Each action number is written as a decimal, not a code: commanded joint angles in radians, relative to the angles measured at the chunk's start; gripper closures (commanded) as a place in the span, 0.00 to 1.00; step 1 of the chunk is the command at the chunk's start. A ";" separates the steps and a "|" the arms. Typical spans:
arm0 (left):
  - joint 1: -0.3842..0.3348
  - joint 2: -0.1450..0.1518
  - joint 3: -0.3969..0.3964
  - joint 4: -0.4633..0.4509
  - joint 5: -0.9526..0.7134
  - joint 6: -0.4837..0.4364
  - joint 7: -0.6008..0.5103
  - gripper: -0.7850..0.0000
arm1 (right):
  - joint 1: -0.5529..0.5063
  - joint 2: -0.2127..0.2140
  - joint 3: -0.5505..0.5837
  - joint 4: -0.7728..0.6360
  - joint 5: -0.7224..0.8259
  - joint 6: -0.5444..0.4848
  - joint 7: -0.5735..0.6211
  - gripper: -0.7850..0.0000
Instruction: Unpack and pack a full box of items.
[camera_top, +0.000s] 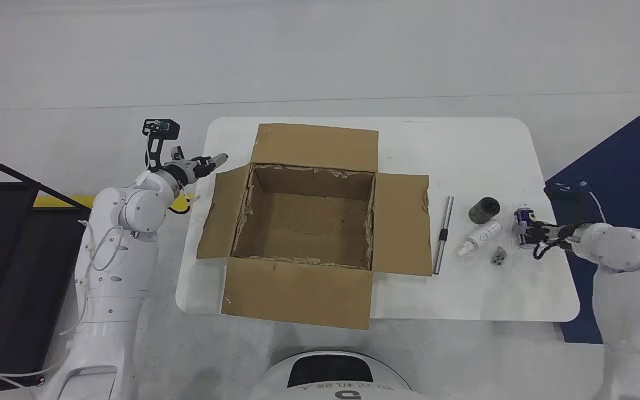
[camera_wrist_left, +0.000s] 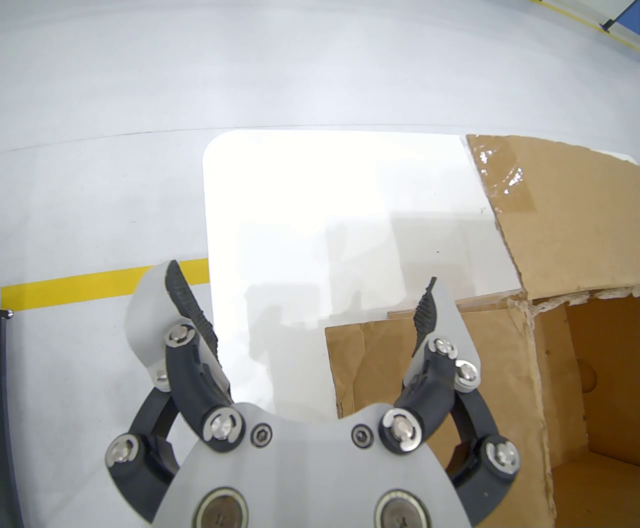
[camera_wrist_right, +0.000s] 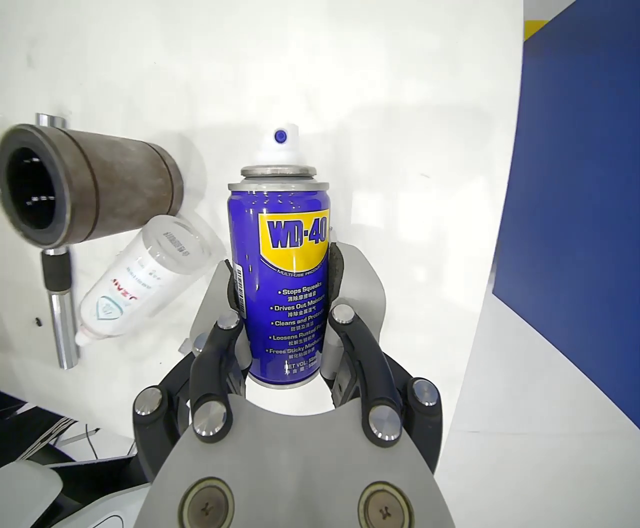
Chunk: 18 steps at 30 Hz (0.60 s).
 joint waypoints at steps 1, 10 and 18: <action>0.000 0.000 0.000 0.000 0.000 0.000 0.000 0.00 | 0.001 0.006 0.049 0.025 0.124 -0.045 0.021 1.00; 0.000 0.000 0.000 0.000 0.000 0.000 0.000 0.00 | 0.000 0.043 0.079 0.142 0.647 -0.089 0.177 1.00; 0.000 0.000 0.000 0.000 0.000 0.000 0.000 0.00 | 0.001 0.049 0.079 0.152 0.659 -0.087 0.179 1.00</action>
